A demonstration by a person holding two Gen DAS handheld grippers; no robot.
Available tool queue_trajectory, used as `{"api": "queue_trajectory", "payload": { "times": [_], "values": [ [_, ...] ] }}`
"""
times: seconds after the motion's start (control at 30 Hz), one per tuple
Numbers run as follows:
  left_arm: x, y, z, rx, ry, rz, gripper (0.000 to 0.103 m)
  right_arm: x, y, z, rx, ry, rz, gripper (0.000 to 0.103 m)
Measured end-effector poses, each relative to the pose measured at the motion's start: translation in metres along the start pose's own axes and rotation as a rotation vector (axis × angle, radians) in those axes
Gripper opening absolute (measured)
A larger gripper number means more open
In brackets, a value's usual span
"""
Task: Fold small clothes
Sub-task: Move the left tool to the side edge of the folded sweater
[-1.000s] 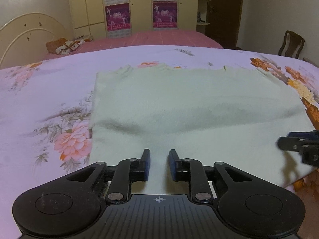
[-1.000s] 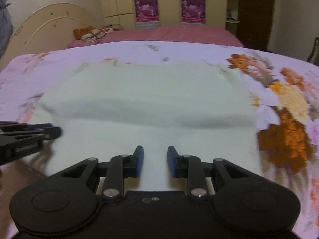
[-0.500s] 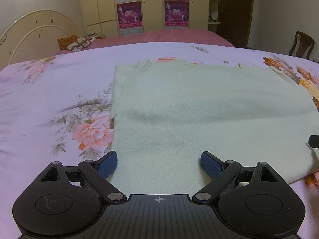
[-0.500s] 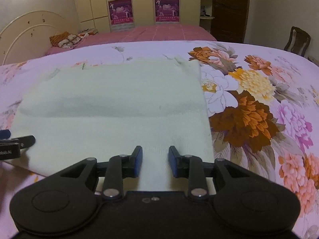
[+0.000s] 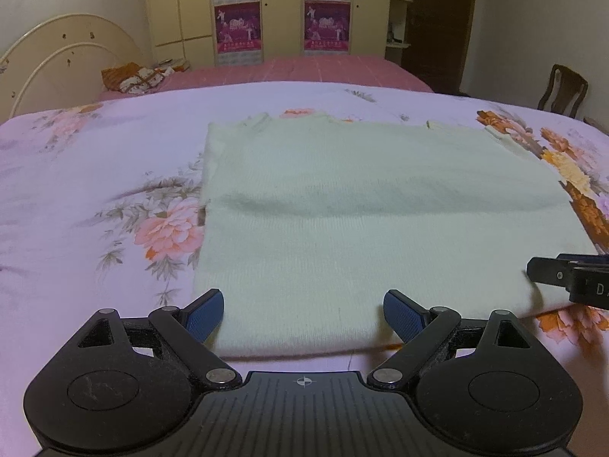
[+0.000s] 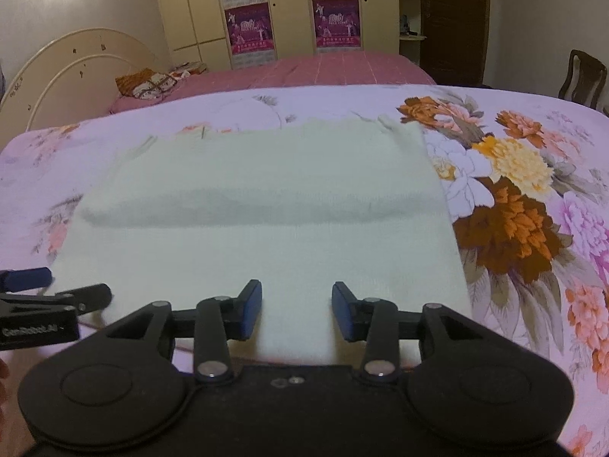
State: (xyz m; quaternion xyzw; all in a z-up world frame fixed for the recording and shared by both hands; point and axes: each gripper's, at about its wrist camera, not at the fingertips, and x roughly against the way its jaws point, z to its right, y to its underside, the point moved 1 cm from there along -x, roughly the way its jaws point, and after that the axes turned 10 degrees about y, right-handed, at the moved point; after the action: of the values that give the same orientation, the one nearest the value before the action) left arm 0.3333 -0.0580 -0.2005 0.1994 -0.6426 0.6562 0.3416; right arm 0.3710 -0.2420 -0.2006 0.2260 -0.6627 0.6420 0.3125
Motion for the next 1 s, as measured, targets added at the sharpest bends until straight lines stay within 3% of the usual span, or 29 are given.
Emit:
{"api": "queue_trajectory", "payload": {
  "times": [0.17,0.47,0.57,1.0],
  "values": [
    [0.012,0.006,0.000,0.035,0.049,-0.002,0.090,0.008,0.004,0.006,-0.019,-0.003,0.003,0.042],
    [0.016,0.027,-0.015,0.300,0.185,-0.042,0.089,0.017,0.012,0.005,-0.030,-0.016,0.004,0.044],
    [0.012,0.033,-0.023,0.379,0.220,-0.048,0.081,0.018,0.014,0.003,-0.034,-0.023,0.003,0.044],
    [-0.011,0.029,-0.039,0.557,0.289,0.055,0.081,0.002,0.004,-0.016,-0.030,-0.061,0.008,0.045]
  ]
}}
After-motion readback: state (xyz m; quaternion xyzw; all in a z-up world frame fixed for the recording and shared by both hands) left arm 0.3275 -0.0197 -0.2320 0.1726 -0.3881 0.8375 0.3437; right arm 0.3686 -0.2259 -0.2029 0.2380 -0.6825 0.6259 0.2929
